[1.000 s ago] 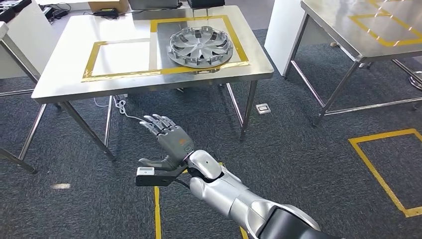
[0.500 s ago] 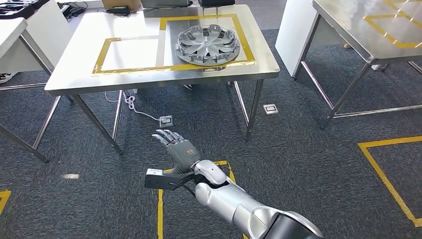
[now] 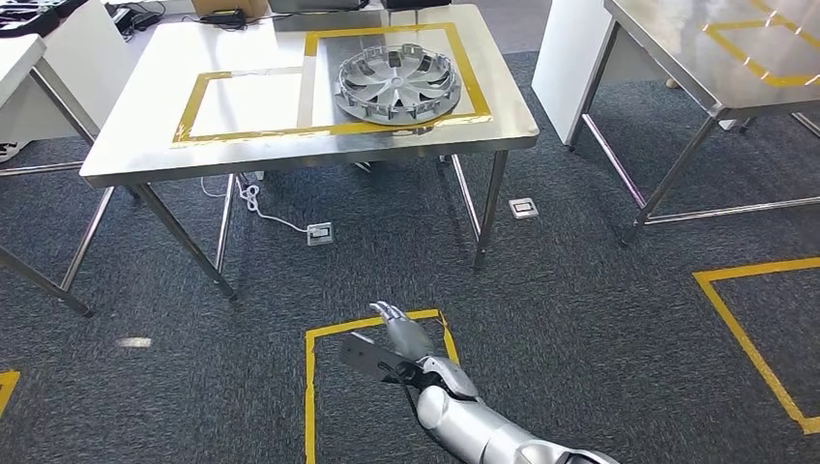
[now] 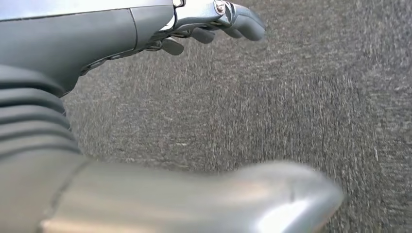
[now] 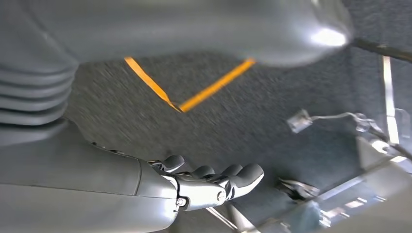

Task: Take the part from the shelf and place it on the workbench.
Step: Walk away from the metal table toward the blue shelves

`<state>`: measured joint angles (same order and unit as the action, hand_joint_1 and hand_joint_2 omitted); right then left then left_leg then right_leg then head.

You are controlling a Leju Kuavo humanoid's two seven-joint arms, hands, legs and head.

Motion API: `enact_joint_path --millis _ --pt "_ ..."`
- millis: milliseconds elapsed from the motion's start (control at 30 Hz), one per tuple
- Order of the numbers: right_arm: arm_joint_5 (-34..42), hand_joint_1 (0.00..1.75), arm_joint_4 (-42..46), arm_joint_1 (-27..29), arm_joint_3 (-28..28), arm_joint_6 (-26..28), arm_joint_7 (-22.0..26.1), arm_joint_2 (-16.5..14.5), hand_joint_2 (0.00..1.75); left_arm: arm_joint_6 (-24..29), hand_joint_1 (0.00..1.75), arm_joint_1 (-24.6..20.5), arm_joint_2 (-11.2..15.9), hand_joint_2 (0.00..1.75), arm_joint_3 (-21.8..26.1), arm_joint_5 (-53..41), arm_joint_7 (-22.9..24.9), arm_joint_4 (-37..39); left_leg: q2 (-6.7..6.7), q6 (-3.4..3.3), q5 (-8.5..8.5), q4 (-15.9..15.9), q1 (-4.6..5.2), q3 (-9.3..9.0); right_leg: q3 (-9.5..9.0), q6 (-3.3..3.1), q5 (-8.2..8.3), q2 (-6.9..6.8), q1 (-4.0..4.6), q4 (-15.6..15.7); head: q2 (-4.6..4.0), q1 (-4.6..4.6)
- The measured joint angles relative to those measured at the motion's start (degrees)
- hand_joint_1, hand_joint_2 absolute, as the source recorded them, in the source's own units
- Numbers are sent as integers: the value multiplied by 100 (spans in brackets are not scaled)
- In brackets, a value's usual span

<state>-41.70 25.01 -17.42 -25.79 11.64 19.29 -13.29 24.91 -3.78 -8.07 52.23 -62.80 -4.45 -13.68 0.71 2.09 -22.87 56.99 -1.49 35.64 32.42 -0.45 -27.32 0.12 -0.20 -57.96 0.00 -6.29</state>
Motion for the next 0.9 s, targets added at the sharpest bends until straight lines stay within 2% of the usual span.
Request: enact_joint_path --millis 767,900 --pt "2089 0 -87 1358 1248 -575 -963 612 0 -1232 0 624 398 0 -2479 3142 213 -422 0 -14 -15 29 5 20 6 8 1 -1 -7 3 0 1" --pt "2448 0 -109 1599 1429 -676 -1128 699 0 -1446 0 718 482 0 -2900 3681 245 -511 0 -122 -74 79 32 35 -15 78 4 -6 -43 18 0 17"
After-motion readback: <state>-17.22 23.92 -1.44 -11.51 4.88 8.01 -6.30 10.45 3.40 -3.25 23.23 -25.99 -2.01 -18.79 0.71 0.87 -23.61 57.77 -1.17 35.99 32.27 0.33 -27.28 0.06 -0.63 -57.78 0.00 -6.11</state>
